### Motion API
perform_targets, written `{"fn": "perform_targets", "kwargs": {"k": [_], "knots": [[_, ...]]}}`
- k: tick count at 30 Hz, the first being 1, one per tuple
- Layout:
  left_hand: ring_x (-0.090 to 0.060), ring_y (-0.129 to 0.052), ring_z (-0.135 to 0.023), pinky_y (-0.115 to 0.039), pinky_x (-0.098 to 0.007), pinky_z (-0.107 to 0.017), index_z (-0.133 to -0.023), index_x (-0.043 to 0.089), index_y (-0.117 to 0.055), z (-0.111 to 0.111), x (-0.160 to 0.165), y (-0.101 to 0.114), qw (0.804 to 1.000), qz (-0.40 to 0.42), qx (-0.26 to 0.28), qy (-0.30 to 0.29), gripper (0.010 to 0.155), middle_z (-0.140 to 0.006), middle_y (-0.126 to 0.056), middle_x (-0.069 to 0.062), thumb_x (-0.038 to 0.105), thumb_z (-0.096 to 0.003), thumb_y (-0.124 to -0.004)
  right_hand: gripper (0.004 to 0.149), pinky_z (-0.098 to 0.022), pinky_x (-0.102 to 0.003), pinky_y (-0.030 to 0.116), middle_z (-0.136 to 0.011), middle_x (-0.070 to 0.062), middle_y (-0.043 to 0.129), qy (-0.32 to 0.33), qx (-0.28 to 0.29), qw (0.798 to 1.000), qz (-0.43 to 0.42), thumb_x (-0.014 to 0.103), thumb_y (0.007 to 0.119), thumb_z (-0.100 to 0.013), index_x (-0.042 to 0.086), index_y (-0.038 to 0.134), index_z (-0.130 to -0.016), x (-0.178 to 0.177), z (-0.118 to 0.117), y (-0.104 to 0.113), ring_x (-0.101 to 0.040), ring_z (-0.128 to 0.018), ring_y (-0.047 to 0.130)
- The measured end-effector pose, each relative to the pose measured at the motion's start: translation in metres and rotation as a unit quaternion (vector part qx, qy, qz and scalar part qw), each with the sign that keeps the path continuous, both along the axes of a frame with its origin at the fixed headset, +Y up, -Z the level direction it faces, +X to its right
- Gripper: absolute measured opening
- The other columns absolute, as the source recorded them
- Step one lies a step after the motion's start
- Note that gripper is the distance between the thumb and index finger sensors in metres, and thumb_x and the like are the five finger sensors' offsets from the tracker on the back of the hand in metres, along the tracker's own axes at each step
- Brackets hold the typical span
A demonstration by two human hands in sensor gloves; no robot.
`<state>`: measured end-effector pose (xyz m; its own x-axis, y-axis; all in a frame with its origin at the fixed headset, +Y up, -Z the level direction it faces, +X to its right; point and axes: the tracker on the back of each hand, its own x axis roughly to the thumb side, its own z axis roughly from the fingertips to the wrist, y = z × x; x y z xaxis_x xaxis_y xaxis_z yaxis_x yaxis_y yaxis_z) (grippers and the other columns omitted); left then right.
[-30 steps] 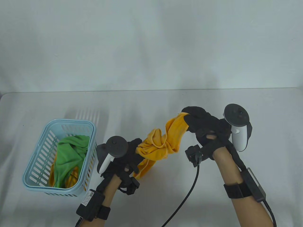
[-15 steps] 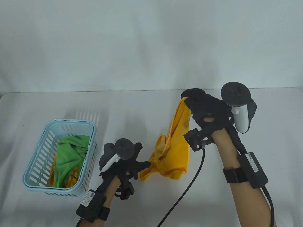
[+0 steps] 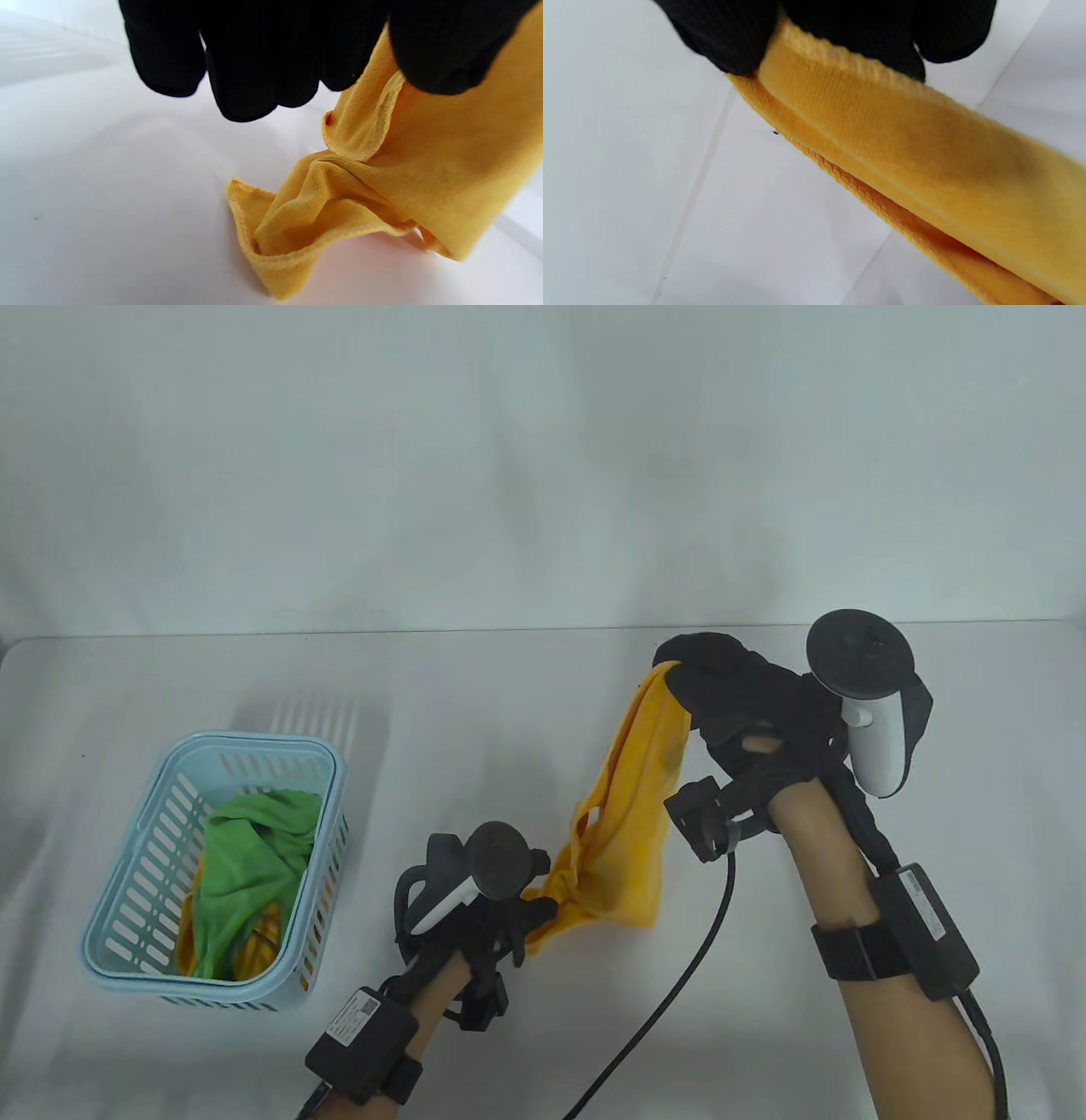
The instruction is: Roll square towel into towel roll
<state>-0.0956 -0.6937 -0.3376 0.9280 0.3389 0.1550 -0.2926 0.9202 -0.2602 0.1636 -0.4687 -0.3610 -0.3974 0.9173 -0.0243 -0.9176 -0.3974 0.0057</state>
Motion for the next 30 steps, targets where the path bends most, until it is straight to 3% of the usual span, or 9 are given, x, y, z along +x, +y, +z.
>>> {"fn": "perform_targets", "kwargs": {"k": [9,15,25,30], "knots": [[-0.023,-0.089,-0.083,-0.075,-0.048,-0.065,-0.094,0.031,-0.065,-0.001,0.021,-0.017,0.998,-0.004,0.041,0.056,0.071,-0.095,-0.075,0.005,0.062,-0.0324,-0.078,0.038,-0.055,-0.053,0.073,-0.056,0.002,0.092,0.037,0.004,0.999,-0.002,0.037,0.080,-0.039,0.032,0.081,-0.077,-0.018,0.014,0.003,-0.023,-0.055,0.093],[-0.018,-0.095,-0.076,-0.077,-0.045,-0.063,-0.089,0.037,-0.075,-0.002,0.021,-0.020,0.995,0.009,0.053,0.078,0.050,-0.088,-0.083,0.010,0.048,-0.0403,-0.077,0.038,-0.055,-0.053,0.073,-0.056,0.002,0.092,0.051,0.007,0.999,0.000,0.037,0.080,-0.039,0.032,0.081,-0.077,-0.022,0.019,0.002,-0.023,-0.055,0.093],[-0.017,-0.091,-0.076,-0.074,-0.047,-0.066,-0.076,0.038,-0.077,-0.006,-0.007,-0.012,0.989,0.102,0.012,0.109,0.041,-0.084,-0.080,0.011,0.048,-0.0368,-0.084,0.038,-0.055,-0.053,0.073,-0.056,0.001,0.092,0.005,0.012,1.000,0.008,0.036,0.080,-0.039,0.031,0.081,-0.076,0.005,0.022,0.006,-0.024,-0.056,0.093],[-0.020,-0.090,-0.077,-0.072,-0.049,-0.066,-0.073,0.036,-0.075,-0.006,-0.024,0.010,0.982,0.133,0.027,0.129,0.039,-0.083,-0.078,0.011,0.047,-0.0367,-0.084,0.038,-0.056,-0.053,0.072,-0.057,0.001,0.091,-0.043,0.020,0.999,0.014,0.036,0.080,-0.039,0.032,0.081,-0.076,0.032,0.022,0.006,-0.024,-0.056,0.093]]}}
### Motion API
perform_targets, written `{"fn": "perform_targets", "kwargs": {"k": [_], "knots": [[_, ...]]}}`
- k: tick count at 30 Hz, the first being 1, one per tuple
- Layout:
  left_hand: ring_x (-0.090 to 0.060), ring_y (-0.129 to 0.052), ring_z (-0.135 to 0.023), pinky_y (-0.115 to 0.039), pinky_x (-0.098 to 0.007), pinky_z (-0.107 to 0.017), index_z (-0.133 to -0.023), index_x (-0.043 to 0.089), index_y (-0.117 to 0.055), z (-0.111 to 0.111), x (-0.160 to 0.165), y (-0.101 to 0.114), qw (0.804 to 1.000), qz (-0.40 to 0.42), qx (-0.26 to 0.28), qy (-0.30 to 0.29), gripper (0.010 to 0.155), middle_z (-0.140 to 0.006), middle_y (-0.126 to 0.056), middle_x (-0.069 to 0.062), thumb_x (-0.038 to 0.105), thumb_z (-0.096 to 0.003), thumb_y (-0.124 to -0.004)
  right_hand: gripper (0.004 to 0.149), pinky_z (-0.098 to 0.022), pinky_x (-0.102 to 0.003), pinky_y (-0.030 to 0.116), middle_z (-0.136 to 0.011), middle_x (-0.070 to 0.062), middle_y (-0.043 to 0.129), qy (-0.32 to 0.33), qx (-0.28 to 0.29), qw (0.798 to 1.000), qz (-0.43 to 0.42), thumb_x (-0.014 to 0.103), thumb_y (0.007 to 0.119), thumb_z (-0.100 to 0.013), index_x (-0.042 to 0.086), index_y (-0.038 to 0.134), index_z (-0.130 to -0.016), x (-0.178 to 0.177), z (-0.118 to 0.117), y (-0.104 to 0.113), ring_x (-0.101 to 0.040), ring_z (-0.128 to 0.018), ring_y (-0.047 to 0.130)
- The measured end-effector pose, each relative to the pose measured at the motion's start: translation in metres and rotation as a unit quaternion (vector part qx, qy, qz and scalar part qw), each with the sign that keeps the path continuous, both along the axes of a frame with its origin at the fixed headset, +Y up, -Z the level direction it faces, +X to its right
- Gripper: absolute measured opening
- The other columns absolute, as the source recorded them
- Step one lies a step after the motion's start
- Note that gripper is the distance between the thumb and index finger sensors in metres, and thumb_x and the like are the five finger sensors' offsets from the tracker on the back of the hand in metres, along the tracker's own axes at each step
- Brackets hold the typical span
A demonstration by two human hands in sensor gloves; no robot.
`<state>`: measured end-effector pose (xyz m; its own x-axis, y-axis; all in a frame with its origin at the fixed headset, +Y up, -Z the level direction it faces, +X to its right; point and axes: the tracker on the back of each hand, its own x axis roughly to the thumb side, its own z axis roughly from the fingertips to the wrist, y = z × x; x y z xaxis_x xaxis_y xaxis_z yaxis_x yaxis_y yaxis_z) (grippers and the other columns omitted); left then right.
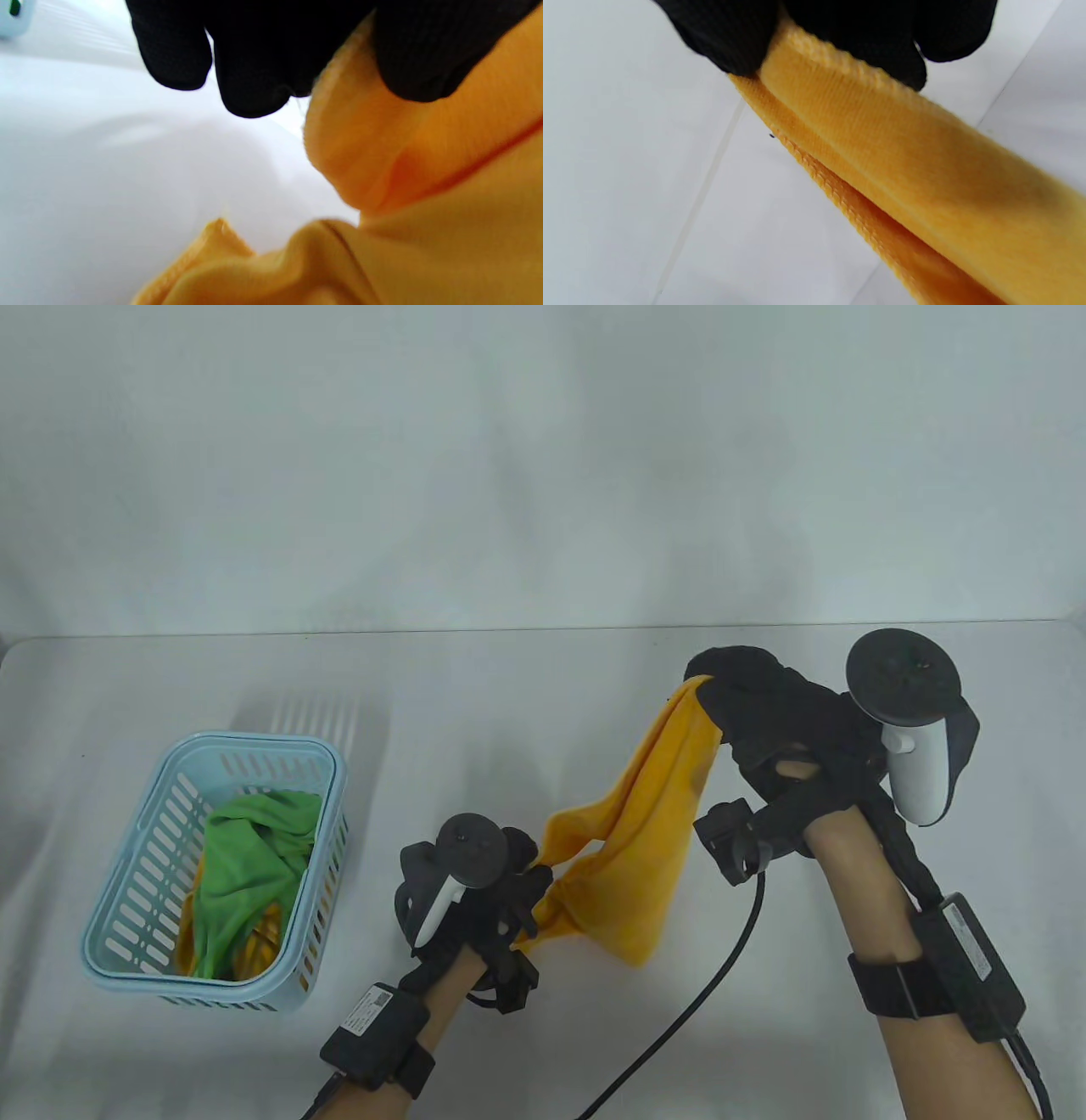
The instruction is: Roll square towel into towel roll
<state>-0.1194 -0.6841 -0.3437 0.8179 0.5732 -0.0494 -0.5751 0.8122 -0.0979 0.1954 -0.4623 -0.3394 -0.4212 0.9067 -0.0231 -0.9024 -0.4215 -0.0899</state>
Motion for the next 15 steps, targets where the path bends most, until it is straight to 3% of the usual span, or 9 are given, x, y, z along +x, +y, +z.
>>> {"fn": "perform_targets", "kwargs": {"k": [5,9,15], "knots": [[-0.024,-0.089,-0.079,-0.072,-0.051,-0.065,-0.077,0.034,-0.075,-0.008,-0.019,0.031,1.000,-0.016,-0.015,-0.018,0.041,-0.087,-0.077,0.007,0.043,-0.0381,-0.084,0.038,-0.056,-0.053,0.072,-0.057,0.001,0.091,-0.034,0.000,0.999,0.010,0.036,0.080,-0.039,0.032,0.081,-0.076,0.025,0.000,-0.002,-0.024,-0.056,0.093],[-0.024,-0.090,-0.081,-0.073,-0.051,-0.065,-0.079,0.034,-0.075,-0.012,-0.042,0.065,0.998,-0.052,0.018,0.007,0.042,-0.089,-0.078,0.007,0.041,-0.0383,-0.084,0.038,-0.056,-0.053,0.072,-0.058,0.001,0.092,-0.054,0.002,0.998,0.025,0.036,0.080,-0.039,0.032,0.081,-0.076,0.049,0.000,-0.004,-0.025,-0.057,0.092],[-0.025,-0.088,-0.083,-0.072,-0.051,-0.066,-0.082,0.034,-0.074,-0.010,-0.065,0.100,0.999,0.023,0.044,0.021,0.043,-0.091,-0.076,0.006,0.039,-0.0396,-0.083,0.038,-0.057,-0.054,0.071,-0.059,0.001,0.092,-0.086,-0.005,0.995,0.052,0.035,0.081,-0.038,0.034,0.082,-0.076,0.075,0.001,-0.011,-0.026,-0.059,0.092]]}}
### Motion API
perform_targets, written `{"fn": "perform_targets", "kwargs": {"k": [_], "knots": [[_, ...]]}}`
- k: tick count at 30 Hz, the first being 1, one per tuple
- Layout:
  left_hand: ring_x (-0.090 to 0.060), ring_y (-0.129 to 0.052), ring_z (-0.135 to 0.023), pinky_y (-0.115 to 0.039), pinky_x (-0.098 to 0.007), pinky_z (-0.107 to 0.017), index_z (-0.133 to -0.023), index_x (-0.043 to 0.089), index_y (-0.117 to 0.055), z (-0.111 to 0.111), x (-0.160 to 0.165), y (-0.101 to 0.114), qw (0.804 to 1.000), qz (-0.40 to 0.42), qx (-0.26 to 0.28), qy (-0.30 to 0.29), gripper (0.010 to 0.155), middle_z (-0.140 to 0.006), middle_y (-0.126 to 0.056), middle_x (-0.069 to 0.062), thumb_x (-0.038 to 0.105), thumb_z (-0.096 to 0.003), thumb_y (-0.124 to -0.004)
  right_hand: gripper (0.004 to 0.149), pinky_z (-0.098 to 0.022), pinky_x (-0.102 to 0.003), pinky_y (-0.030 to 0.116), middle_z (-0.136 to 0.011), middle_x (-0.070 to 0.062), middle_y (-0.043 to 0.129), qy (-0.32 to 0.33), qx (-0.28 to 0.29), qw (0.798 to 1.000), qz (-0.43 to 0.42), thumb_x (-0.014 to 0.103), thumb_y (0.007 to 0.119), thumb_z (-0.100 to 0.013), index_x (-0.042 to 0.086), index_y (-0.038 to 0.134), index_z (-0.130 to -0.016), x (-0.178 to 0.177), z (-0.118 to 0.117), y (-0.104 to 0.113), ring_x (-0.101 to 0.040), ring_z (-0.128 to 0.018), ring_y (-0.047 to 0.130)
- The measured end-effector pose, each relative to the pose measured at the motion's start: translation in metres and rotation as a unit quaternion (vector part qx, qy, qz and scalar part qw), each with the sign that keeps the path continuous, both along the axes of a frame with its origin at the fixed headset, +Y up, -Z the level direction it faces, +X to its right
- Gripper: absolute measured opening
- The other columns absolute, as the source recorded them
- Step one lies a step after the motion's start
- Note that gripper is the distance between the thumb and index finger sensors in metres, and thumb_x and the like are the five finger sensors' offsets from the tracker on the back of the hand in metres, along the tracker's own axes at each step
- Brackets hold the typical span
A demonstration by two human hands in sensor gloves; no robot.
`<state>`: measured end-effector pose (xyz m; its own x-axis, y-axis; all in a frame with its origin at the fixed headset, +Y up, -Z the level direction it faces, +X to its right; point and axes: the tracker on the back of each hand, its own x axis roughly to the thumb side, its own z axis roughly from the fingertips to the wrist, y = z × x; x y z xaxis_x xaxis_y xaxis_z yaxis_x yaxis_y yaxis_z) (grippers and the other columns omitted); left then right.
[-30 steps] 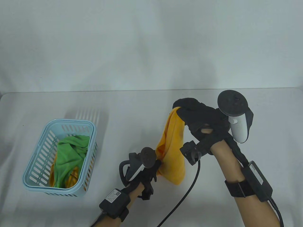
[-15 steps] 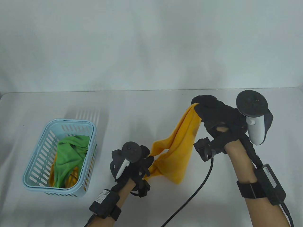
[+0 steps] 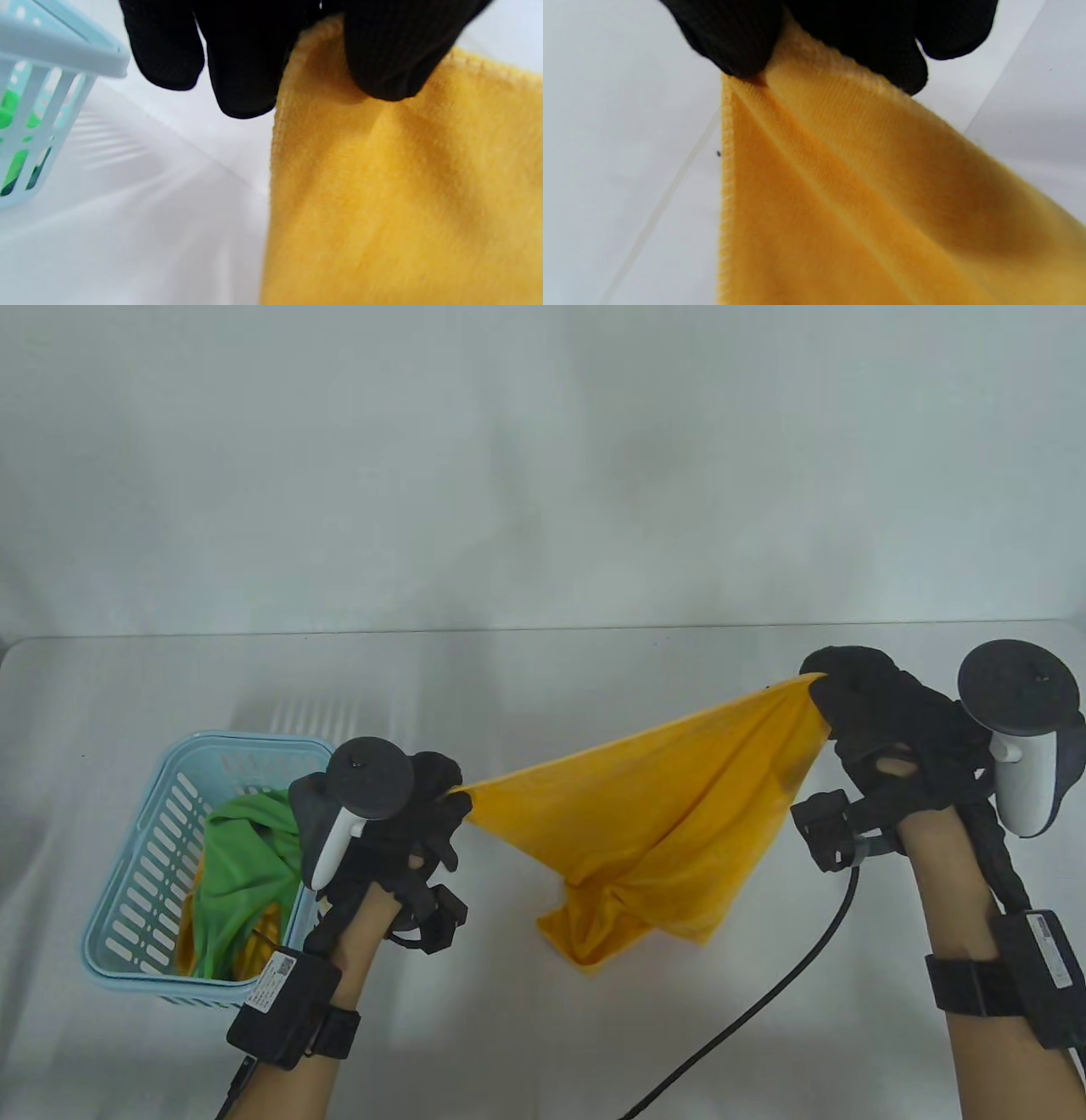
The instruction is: Roll square towel into towel roll
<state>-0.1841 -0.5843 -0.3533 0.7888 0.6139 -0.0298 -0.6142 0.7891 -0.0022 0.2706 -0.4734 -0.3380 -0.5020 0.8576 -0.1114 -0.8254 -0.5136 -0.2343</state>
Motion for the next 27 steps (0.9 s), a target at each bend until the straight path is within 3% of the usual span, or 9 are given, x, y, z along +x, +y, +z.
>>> {"fn": "perform_targets", "kwargs": {"k": [8,16,27], "knots": [[-0.023,-0.091,-0.082,-0.073,-0.051,-0.066,-0.083,0.035,-0.073,0.005,-0.020,0.060,0.997,0.059,0.057,0.009,0.043,-0.093,-0.080,0.007,0.039,-0.0409,-0.082,0.037,-0.061,-0.057,0.067,-0.079,0.001,0.090,-0.040,0.013,0.991,0.125,0.035,0.083,-0.037,0.038,0.085,-0.074,0.013,0.011,0.004,-0.031,-0.076,0.087],[-0.016,-0.105,-0.064,-0.079,-0.048,-0.063,-0.082,0.038,-0.078,0.022,-0.028,0.116,0.991,0.068,0.114,0.009,0.042,-0.075,-0.096,0.010,0.036,-0.0400,-0.082,0.036,-0.059,-0.055,0.071,-0.064,0.004,0.100,-0.025,0.064,0.994,0.083,0.034,0.084,-0.036,0.039,0.087,-0.072,0.017,0.028,0.020,-0.028,-0.068,0.095],[-0.016,-0.105,-0.060,-0.078,-0.049,-0.063,-0.082,0.037,-0.082,0.054,-0.035,0.163,0.980,0.061,0.189,-0.029,0.042,-0.071,-0.098,0.010,0.036,-0.0405,-0.083,0.038,-0.060,-0.056,0.068,-0.061,0.002,0.095,-0.022,0.131,0.989,0.062,0.034,0.082,-0.037,0.038,0.085,-0.075,0.018,0.061,0.048,-0.027,-0.066,0.091]]}}
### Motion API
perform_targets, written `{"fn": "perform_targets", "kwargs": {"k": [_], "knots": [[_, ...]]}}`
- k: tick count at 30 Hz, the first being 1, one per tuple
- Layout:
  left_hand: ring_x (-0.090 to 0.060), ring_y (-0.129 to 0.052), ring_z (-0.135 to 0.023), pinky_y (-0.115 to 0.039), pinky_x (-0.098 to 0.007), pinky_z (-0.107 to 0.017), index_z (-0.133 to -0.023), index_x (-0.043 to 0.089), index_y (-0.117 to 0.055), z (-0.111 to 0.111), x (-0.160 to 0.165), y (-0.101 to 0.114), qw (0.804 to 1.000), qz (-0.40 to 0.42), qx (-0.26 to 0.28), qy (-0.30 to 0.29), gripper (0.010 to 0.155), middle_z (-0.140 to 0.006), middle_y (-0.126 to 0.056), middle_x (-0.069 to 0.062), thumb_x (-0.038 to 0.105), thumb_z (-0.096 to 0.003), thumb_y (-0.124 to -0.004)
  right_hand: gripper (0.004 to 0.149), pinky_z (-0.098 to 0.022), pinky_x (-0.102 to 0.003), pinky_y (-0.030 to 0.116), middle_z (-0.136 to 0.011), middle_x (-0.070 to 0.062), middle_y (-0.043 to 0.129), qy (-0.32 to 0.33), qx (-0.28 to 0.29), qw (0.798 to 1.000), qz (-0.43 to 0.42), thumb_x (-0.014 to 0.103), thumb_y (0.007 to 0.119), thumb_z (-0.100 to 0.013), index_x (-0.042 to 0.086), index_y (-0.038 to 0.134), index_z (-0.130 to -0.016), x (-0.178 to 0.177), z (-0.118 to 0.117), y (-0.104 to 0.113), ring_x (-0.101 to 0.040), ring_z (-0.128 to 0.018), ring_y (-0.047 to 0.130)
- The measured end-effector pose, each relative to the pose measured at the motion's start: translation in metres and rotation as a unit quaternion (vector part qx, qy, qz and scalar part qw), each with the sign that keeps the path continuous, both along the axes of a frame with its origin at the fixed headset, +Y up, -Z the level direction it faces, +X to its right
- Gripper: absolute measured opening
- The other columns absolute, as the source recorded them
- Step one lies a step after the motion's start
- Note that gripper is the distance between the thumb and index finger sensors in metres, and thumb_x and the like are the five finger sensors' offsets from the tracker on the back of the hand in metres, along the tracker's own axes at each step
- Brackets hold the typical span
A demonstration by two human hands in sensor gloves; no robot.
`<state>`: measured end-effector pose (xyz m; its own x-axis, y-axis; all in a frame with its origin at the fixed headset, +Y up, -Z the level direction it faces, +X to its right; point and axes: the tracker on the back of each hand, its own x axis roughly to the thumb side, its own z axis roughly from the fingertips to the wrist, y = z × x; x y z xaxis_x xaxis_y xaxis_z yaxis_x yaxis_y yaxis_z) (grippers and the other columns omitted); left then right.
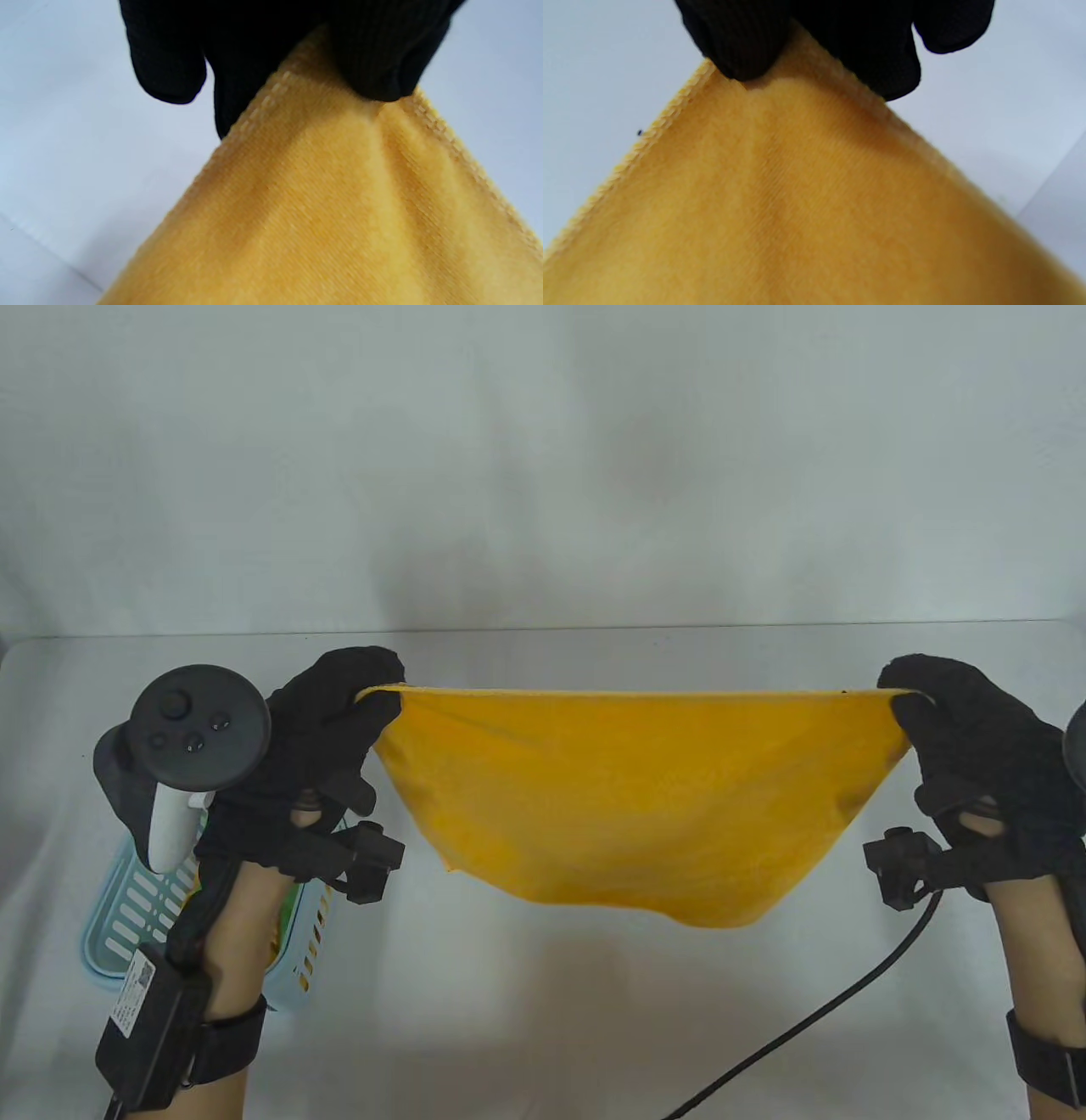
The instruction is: Roll square towel into towel roll
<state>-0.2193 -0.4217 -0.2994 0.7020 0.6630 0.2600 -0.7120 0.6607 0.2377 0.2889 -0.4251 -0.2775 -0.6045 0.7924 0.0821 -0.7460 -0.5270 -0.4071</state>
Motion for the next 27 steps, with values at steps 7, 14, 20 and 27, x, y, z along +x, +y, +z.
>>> {"fn": "perform_targets", "kwargs": {"k": [7,14,20,27], "knots": [[-0.017,-0.102,-0.065,-0.076,-0.050,-0.064,-0.080,0.039,-0.085,-0.048,0.000,0.005,0.998,-0.010,-0.053,0.042,0.041,-0.075,-0.095,0.011,0.037,-0.0399,-0.083,0.038,-0.061,-0.055,0.068,-0.063,0.003,0.094,-0.031,-0.034,0.999,0.007,0.034,0.081,-0.038,0.039,0.084,-0.075,-0.007,-0.045,0.000,-0.027,-0.068,0.090],[-0.016,-0.100,-0.067,-0.076,-0.050,-0.065,-0.078,0.041,-0.086,-0.113,0.003,-0.046,0.979,-0.092,-0.145,0.110,0.040,-0.077,-0.093,0.012,0.038,-0.0378,-0.084,0.037,-0.061,-0.055,0.068,-0.072,0.004,0.092,-0.075,-0.151,0.983,0.066,0.036,0.082,-0.036,0.041,0.086,-0.072,-0.016,-0.121,-0.052,-0.028,-0.072,0.089],[-0.016,-0.099,-0.068,-0.075,-0.049,-0.065,-0.078,0.041,-0.086,-0.118,0.006,-0.012,0.992,-0.027,-0.096,0.079,0.040,-0.078,-0.092,0.012,0.038,-0.0380,-0.084,0.037,-0.063,-0.056,0.066,-0.081,0.003,0.088,-0.111,-0.109,0.987,-0.034,0.036,0.081,-0.036,0.042,0.086,-0.073,-0.009,-0.134,-0.026,-0.030,-0.077,0.086],[-0.018,-0.096,-0.075,-0.073,-0.051,-0.068,-0.079,0.041,-0.084,-0.103,0.006,-0.006,0.992,-0.051,-0.098,0.056,0.040,-0.084,-0.089,0.011,0.038,-0.0390,-0.083,0.037,-0.064,-0.056,0.065,-0.086,0.004,0.085,-0.074,-0.105,0.991,-0.028,0.036,0.081,-0.036,0.041,0.085,-0.073,-0.002,-0.117,-0.022,-0.031,-0.082,0.083]]}}
